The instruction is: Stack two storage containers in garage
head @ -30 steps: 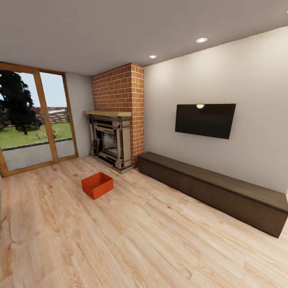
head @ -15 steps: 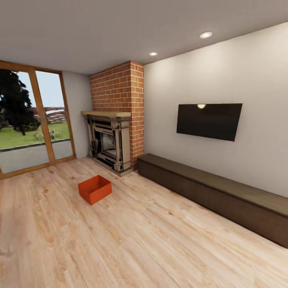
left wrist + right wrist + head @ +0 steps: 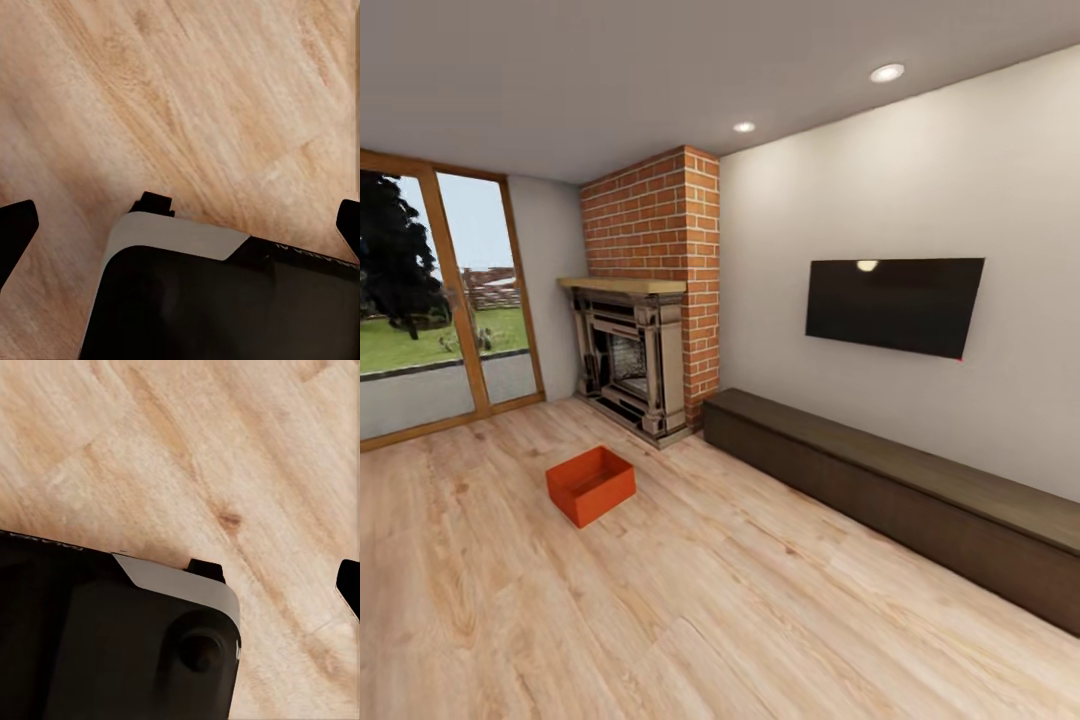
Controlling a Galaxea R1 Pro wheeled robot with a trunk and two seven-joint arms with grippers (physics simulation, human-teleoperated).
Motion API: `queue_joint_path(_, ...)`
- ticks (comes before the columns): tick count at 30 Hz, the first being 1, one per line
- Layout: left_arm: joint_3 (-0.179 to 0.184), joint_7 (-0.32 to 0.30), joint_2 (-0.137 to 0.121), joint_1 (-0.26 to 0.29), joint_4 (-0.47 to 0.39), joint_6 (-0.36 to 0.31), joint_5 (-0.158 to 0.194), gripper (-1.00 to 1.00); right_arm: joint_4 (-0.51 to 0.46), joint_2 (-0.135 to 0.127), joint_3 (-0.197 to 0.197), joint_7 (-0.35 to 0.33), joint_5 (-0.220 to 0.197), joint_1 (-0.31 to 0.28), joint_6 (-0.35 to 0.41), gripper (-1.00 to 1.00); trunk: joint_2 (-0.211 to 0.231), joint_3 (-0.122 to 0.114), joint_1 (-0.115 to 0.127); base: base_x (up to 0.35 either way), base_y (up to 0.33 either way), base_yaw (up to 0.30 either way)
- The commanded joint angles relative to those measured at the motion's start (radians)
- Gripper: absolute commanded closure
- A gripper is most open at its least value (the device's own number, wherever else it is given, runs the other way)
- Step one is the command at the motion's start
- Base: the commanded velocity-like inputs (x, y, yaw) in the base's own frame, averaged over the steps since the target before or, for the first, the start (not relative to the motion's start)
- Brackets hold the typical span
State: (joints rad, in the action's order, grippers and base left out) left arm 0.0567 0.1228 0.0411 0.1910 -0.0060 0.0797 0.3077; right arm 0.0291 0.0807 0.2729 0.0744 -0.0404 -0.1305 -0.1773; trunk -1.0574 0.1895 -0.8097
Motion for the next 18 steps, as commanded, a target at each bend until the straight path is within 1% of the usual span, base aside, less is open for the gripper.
queue_joint_path(1, 0.006, 0.003, 0.0, 0.001, 0.001, 0.003, 0.007, -1.0, 0.003, 0.001, 0.008, 0.003, -0.004, -0.001, -0.005, -1.0, -0.001, 0.001, -0.001, 0.322, 0.0, 0.0)
queue_joint_path(18, 0.006, 0.003, 0.001, 0.001, 0.001, 0.003, 0.007, -1.0, 0.003, 0.001, 0.008, 0.003, -0.004, -0.001, -0.005, -1.0, -0.001, 0.001, -0.001, 0.322, 0.0, 0.0)
